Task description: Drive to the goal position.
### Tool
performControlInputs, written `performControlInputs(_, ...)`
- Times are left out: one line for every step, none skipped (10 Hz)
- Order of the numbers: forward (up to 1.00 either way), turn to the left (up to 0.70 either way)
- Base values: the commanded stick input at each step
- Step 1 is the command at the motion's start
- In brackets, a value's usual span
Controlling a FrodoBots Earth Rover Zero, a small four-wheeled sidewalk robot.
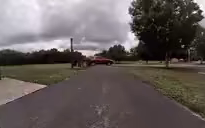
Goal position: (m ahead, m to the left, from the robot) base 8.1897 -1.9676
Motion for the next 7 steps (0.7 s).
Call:
performControlInputs(0.70,-0.14)
performControlInputs(0.70,-0.14)
performControlInputs(0.70,-0.02)
performControlInputs(0.70,0.00)
performControlInputs(0.70,0.00)
performControlInputs(0.70,0.00)
performControlInputs(0.70,0.00)
